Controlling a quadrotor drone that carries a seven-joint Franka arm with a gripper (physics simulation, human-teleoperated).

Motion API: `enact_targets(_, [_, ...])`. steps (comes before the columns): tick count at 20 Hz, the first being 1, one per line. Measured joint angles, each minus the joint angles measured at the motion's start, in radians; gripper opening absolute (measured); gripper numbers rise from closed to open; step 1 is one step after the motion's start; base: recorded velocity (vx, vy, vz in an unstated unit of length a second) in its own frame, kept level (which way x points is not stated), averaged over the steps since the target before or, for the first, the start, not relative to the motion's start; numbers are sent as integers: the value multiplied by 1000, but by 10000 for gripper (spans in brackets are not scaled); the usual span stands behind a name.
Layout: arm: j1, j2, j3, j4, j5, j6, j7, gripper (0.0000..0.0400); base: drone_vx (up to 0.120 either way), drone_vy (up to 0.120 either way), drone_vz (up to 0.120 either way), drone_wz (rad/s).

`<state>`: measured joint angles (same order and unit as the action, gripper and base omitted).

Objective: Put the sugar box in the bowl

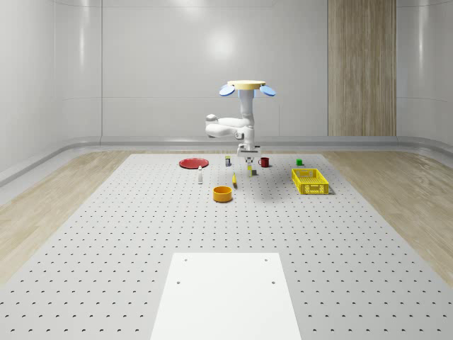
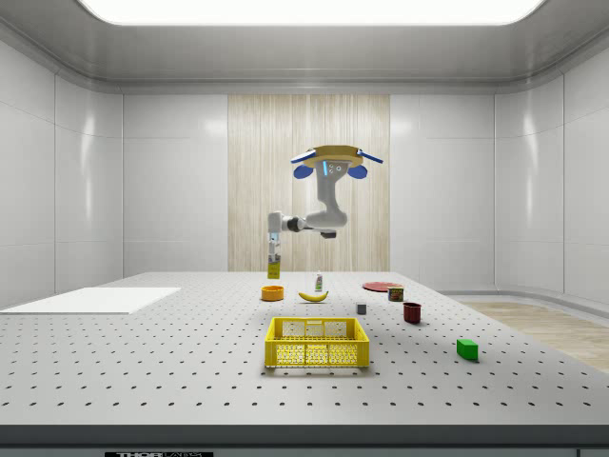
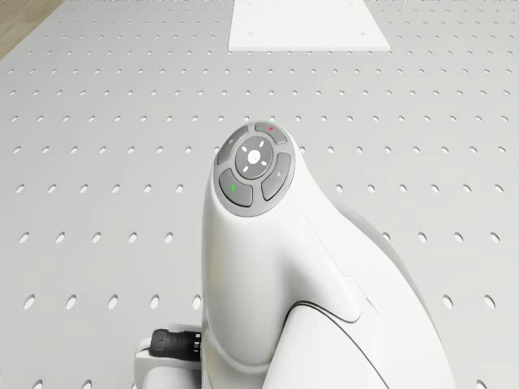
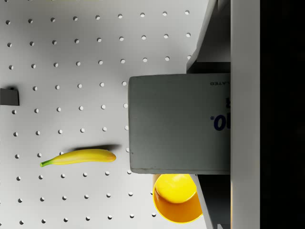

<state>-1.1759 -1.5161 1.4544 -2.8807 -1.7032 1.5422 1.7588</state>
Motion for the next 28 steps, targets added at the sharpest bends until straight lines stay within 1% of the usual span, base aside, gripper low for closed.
enact_targets(5, [-1, -8, 1, 0, 3, 8, 1, 167, 112, -120, 0, 0])
enact_targets(10, [-2, -16, 2, 0, 6, 15, 2, 167, 0, -120, 0, 0])
enact_targets(13, [-2, -20, 3, 0, 8, 19, 2, 167, 80, -120, 0, 0])
enact_targets(19, [-3, -28, 4, 1, 11, 26, 3, 167, 0, -120, 0, 0])
enact_targets(22, [-4, -32, 4, 1, 12, 30, 3, 167, 0, -120, -67, 0])
enact_targets(26, [-4, -36, 5, 1, 14, 34, 5, 167, 0, -120, -10, 0])
enact_targets(28, [-5, -38, 5, 1, 15, 36, 5, 167, -120, -120, 0, 0])
